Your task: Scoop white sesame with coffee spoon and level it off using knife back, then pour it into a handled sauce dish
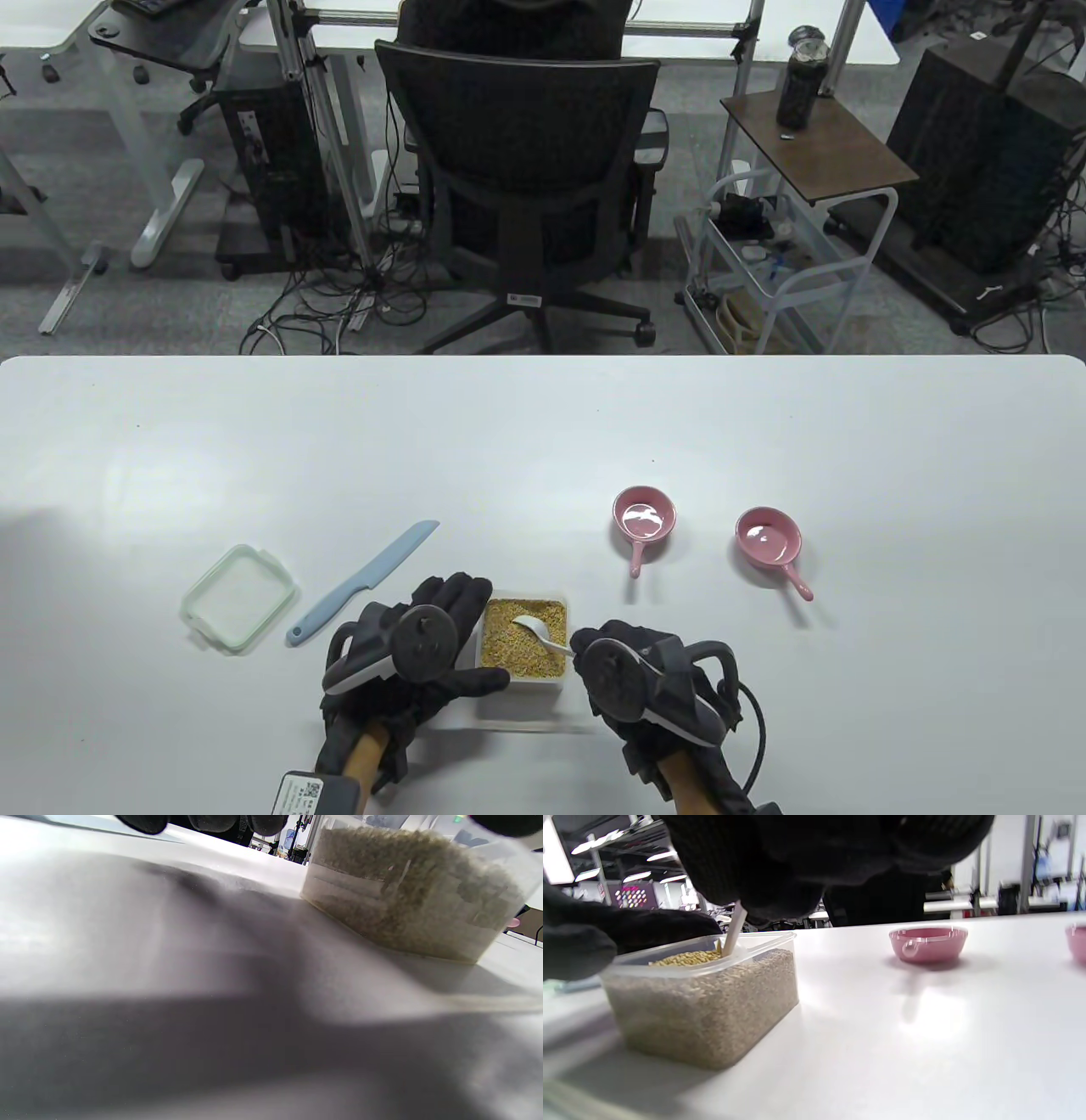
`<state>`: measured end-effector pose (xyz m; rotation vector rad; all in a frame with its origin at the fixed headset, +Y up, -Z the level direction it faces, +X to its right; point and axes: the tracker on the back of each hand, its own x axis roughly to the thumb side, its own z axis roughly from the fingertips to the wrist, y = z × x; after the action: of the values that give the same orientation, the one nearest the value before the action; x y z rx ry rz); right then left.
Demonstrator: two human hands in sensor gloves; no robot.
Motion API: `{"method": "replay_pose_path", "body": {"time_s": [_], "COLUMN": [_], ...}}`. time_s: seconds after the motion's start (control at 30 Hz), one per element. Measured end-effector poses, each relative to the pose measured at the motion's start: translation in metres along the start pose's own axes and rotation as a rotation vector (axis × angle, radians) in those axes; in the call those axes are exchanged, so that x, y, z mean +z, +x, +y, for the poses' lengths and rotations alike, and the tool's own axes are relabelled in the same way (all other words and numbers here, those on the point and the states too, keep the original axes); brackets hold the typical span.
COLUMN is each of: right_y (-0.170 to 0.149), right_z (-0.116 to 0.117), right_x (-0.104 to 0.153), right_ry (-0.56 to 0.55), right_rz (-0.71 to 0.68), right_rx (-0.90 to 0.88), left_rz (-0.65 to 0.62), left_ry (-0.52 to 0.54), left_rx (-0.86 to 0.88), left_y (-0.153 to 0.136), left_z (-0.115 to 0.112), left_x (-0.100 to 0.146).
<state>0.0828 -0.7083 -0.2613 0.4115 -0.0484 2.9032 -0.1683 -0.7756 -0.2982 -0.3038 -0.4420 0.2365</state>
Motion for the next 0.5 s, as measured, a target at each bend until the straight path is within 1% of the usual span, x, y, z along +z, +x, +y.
{"method": "replay_pose_path", "body": {"time_s": [0.07,0.17,0.2,0.27,0.3,0.37,0.43,0.5], "right_y": [-0.005,-0.018,-0.023,-0.030,-0.032,-0.041,-0.047,-0.051], "right_z": [0.001,0.007,0.009,0.013,0.015,0.021,0.025,0.027], "right_x": [-0.002,-0.006,-0.007,-0.008,-0.008,-0.009,-0.008,-0.008], "right_ry": [0.027,0.083,0.114,0.170,0.181,0.239,0.265,0.282], "right_rz": [0.022,0.111,0.140,0.207,0.222,0.276,0.307,0.324], "right_rx": [-0.061,-0.226,-0.301,-0.404,-0.428,-0.543,-0.622,-0.663], "left_rz": [0.003,0.000,0.002,0.003,0.003,0.002,0.002,0.001], "left_ry": [0.000,0.001,0.003,0.001,0.002,0.004,0.005,0.007], "left_rx": [-0.006,-0.001,0.002,0.010,0.011,0.008,0.008,0.008], "left_y": [0.000,0.000,0.000,0.000,0.000,0.000,0.000,0.000], "left_z": [0.000,-0.001,-0.001,-0.001,-0.001,-0.001,-0.001,-0.001], "left_x": [0.000,0.000,0.000,0.001,0.001,0.001,0.002,0.002]}}
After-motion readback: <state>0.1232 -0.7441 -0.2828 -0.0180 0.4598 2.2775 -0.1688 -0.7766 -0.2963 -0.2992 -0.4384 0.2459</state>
